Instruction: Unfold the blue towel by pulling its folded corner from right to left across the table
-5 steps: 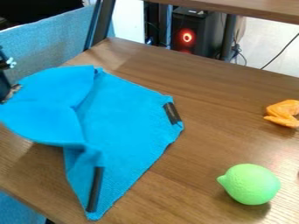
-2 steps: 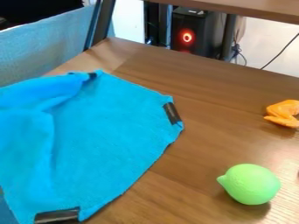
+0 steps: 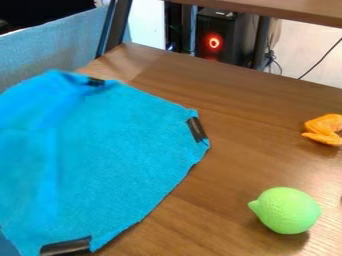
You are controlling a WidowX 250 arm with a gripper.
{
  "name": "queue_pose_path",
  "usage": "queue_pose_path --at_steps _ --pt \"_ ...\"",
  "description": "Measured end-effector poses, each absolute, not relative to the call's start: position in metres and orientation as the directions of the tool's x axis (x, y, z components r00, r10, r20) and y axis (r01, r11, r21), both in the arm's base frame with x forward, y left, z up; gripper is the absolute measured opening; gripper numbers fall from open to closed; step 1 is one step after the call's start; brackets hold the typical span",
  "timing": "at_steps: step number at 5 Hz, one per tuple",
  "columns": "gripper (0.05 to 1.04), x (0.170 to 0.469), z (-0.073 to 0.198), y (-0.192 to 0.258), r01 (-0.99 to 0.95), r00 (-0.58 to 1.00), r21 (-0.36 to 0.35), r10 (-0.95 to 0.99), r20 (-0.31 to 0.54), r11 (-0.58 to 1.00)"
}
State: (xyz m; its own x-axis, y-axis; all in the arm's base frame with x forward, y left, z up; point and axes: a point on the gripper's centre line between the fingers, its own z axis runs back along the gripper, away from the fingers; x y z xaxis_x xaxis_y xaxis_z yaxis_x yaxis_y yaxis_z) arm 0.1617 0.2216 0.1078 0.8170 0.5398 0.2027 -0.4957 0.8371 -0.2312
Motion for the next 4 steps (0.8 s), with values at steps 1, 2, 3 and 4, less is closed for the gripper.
queue_pose_path --at_steps 1,2,3,4 --pt "0.051 0.157 0.106 0.221 -0.521 0.812 -0.219 0.558 0.170 0.825" --pt "0.052 0.163 0.105 0.224 -0.472 0.849 -0.194 0.503 0.163 0.860" --pt "0.072 0.169 0.106 0.227 -0.416 0.882 -0.159 0.440 0.166 0.895" --pt "0.215 0.179 0.110 0.224 -0.286 0.942 -0.124 0.302 0.147 0.950"
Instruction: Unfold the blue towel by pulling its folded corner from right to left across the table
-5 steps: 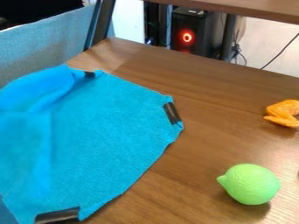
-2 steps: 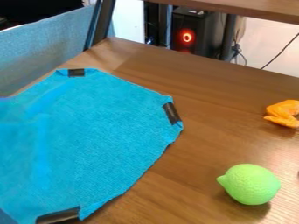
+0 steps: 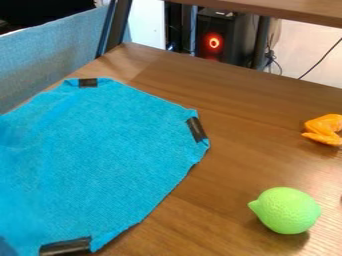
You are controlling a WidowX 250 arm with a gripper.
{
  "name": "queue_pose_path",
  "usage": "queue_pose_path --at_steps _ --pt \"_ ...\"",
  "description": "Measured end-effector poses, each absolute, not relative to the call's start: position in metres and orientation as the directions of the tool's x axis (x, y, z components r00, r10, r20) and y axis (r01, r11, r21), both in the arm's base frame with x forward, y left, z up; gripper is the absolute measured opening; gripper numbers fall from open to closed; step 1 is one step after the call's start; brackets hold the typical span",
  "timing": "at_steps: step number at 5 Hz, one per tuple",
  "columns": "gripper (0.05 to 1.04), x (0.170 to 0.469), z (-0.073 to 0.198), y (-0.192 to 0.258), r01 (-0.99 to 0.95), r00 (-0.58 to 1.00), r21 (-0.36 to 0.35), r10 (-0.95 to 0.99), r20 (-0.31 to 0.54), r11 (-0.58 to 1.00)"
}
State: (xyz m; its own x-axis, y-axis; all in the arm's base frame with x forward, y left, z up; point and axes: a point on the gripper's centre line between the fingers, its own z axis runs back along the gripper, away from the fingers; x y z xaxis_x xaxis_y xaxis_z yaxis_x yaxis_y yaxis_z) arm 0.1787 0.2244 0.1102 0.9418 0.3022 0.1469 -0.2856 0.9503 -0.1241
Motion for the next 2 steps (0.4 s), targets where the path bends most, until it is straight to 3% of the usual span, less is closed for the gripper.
queue_pose_path --at_steps 1,2 --pt "0.474 0.191 0.121 0.209 -0.131 0.969 -0.039 0.136 0.208 0.991" --pt "0.806 0.201 0.132 0.188 -0.070 0.975 0.048 0.058 0.212 0.996"
